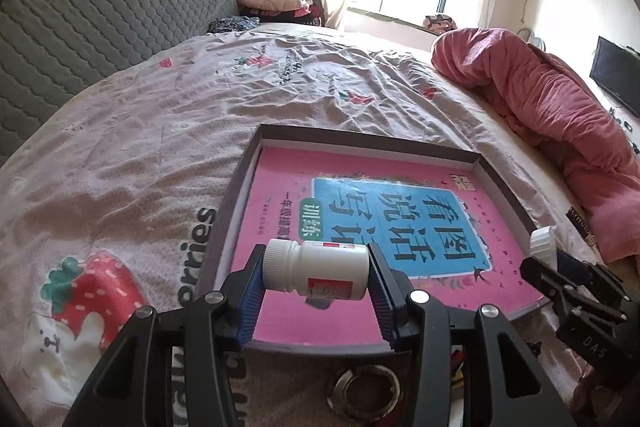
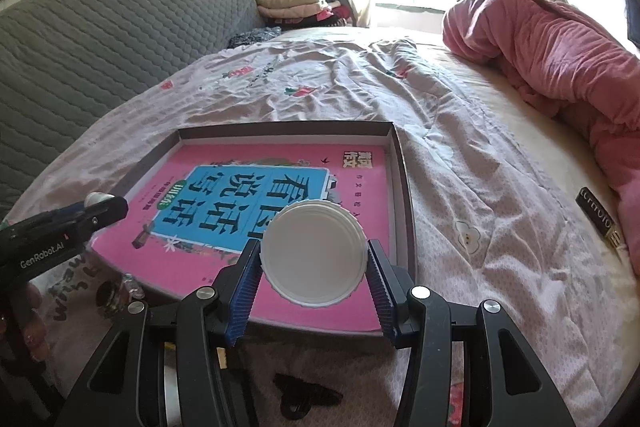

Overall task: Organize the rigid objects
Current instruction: 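Carry the pill bottle with the left tool while the right tool carries the lid into the tray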

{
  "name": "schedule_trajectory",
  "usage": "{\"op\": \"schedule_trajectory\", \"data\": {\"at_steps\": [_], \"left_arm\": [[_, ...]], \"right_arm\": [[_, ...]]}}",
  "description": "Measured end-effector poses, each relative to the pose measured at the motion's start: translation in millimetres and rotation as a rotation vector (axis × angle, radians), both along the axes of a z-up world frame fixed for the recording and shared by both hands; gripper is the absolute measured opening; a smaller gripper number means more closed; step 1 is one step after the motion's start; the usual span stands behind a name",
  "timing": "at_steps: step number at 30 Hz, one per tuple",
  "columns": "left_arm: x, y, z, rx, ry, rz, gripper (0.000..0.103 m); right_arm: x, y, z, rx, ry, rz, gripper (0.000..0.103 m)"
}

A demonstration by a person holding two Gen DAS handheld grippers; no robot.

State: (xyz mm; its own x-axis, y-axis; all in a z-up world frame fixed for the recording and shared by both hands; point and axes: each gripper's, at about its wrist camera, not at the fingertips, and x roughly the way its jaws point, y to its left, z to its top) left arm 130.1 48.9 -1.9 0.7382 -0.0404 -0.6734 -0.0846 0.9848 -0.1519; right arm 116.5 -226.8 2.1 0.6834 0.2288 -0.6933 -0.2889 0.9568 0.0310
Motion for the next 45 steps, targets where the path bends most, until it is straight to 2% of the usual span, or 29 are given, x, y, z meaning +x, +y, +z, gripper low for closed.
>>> {"op": "schedule_trajectory", "data": {"at_steps": [7, 13, 22, 45], "left_arm": [[10, -4, -8, 0.013, 0.022, -0.024, 0.048], [17, -7, -15, 0.023, 0.05, -0.036, 0.048], [22, -3, -24, 0.043, 0.11, -0.022, 0.048], [21, -7, -32, 0.122, 0.13, -0.013, 0.048]], "right_arm": [[12, 3, -14, -0.032, 0.057, -0.012, 0.053], [18, 9, -19, -0.058, 0.065, 0.007, 0.053], [31, 18, -25, -0.088, 0.152, 0.048, 0.053], [31, 21, -26, -0.096, 0.151, 0.046, 0.053]]}}
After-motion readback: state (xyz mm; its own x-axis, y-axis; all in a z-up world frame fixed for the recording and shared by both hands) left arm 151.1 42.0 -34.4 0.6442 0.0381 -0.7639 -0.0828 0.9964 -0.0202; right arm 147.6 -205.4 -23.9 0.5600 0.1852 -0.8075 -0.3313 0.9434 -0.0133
